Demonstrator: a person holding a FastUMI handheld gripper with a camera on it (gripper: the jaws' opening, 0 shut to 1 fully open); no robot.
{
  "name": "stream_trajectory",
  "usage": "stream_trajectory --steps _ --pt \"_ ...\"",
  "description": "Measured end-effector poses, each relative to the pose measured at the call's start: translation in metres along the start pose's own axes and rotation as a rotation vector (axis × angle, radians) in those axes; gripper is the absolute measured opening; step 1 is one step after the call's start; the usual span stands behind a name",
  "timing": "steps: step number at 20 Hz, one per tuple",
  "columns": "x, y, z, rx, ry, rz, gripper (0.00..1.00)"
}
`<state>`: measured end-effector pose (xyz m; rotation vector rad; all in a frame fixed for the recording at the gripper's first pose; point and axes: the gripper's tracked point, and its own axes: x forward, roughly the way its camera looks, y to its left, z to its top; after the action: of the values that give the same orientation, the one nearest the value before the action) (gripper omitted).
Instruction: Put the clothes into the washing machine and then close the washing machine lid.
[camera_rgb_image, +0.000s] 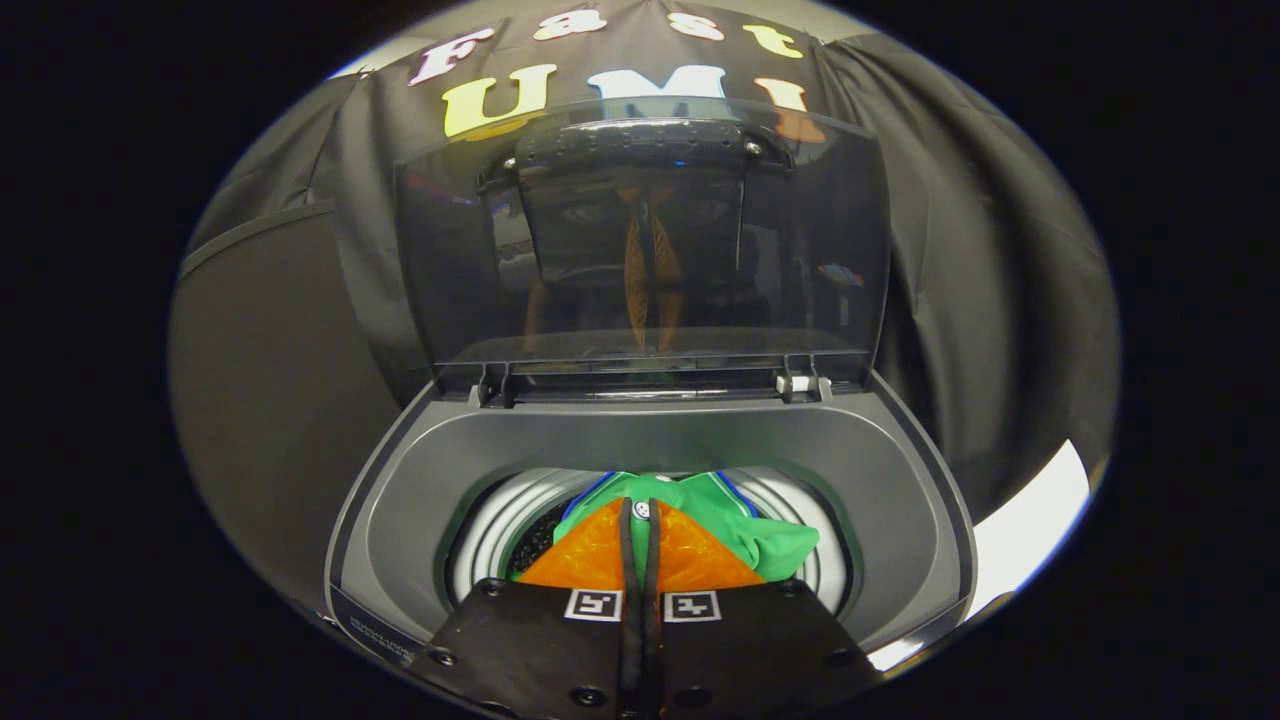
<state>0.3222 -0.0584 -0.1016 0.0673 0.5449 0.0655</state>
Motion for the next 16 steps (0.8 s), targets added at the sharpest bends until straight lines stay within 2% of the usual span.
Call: stream_trajectory --steps 2,3,8,16 --pt "-0.001 0.002 -0.005 -0.004 0.019 0.01 0.03" --pt "0.001 0.003 -0.006 -0.005 0.022 0.018 0.1" --pt "-0.001 0.0 -0.001 -0.019 0.025 -0.017 0.97" --pt "-0.008 0.004 0.008 -0.042 -0.022 -0.008 0.97"
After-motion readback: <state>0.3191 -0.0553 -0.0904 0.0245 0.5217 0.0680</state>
